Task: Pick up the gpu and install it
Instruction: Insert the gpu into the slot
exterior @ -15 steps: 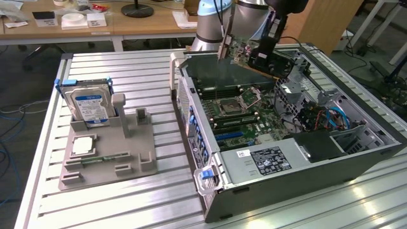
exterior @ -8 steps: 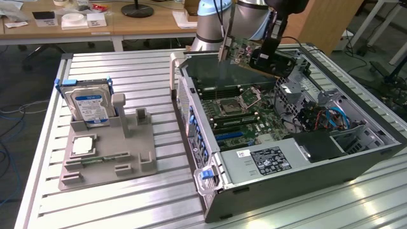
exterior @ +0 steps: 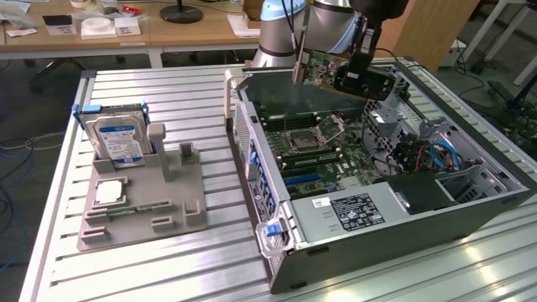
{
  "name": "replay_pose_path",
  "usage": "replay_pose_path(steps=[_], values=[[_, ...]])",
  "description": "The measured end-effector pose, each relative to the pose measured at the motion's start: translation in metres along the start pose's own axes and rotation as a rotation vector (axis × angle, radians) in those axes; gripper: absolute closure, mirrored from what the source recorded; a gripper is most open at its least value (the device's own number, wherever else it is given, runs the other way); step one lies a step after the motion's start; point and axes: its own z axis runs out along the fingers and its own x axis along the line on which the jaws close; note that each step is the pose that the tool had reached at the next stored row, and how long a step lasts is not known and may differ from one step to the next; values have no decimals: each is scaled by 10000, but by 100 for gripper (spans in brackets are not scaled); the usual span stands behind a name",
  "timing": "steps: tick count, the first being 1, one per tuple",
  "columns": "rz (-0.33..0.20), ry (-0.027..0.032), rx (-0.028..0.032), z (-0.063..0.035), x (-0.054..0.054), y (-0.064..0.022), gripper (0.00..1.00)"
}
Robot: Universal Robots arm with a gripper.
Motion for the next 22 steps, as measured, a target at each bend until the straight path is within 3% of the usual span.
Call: replay_pose_path(steps=[3, 22], values=[[-143, -64, 82, 5, -1, -1, 72], [-1236, -164, 84, 20, -28, -44, 72]])
